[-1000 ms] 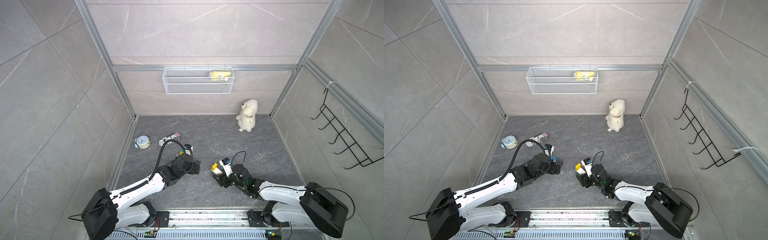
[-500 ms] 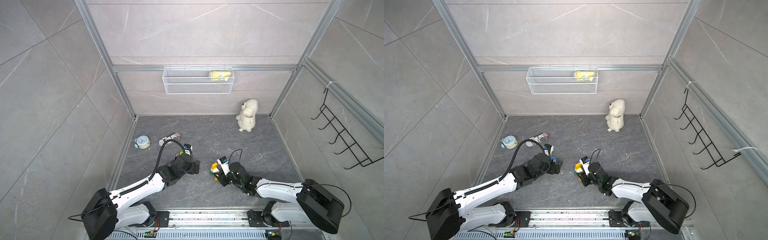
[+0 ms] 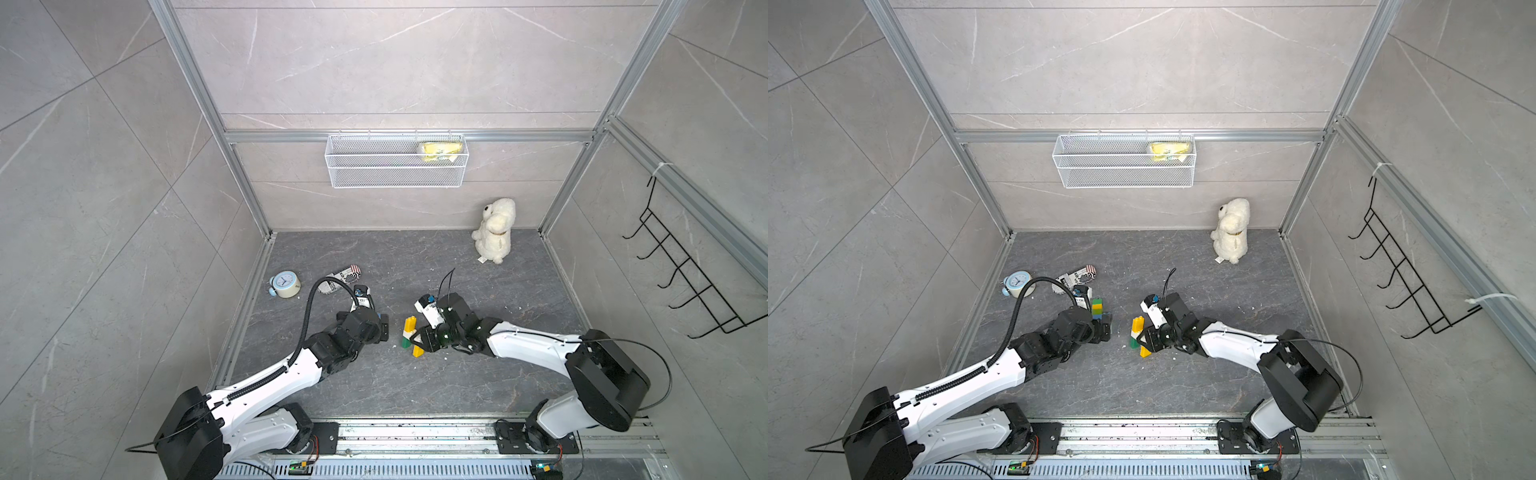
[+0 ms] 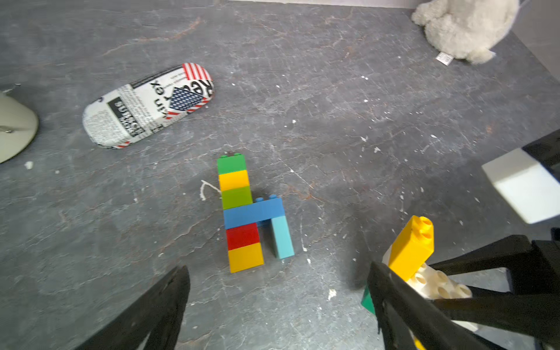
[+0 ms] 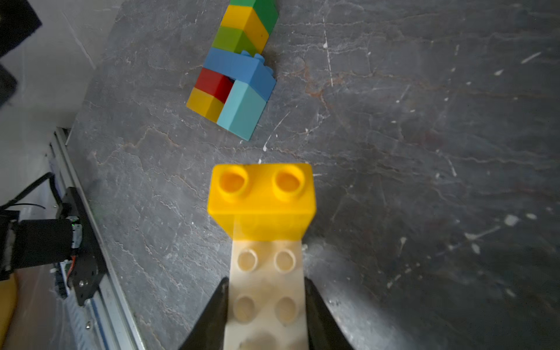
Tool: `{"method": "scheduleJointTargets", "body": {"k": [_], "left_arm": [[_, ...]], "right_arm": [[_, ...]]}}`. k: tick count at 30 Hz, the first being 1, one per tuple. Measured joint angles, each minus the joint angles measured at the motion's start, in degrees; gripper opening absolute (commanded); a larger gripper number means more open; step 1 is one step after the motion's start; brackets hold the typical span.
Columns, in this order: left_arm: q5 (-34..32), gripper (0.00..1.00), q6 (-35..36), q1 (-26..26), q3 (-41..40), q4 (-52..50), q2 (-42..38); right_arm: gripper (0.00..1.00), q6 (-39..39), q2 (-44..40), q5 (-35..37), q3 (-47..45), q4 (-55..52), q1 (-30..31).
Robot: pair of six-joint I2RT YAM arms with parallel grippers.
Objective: Assemble the letter h with lego
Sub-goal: Pick up the lego brick from the center of the board, then place the lego brick at the center of the board.
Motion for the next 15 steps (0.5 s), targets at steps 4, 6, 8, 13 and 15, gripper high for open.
{"method": "scheduleJointTargets", "body": {"k": [4,6,8,13,15], "left_arm": [[-1.64,0.96,-1.57,1.46,0.00,-1.22,-0.96],[-2.14,0.96,-2.16,1.68,0.00,-1.81,-1.01],[-2.29,0.96,-2.49,1.79,0.00,-2.27,-1.01],[-2.27,0.96,-2.86,1.79,0.00,-2.75,-0.98],[-2.27,0.96,-2.93,1.79,0.00,-2.75,-0.94]], "right_arm": [[0.38,0.68,7.02,-10.08,6.32,-3.74,-4.52],[0.43,0.61,11.50,-14.95,9.97,-5.88,-6.16],[0.46,0.31,14.97,-18.84,12.79,-7.67,-7.10],[0.49,-2.05,20.96,-24.74,19.08,-13.66,-9.03],[0.50,-3.17,22.80,-26.40,21.49,-15.74,-9.90]]}}
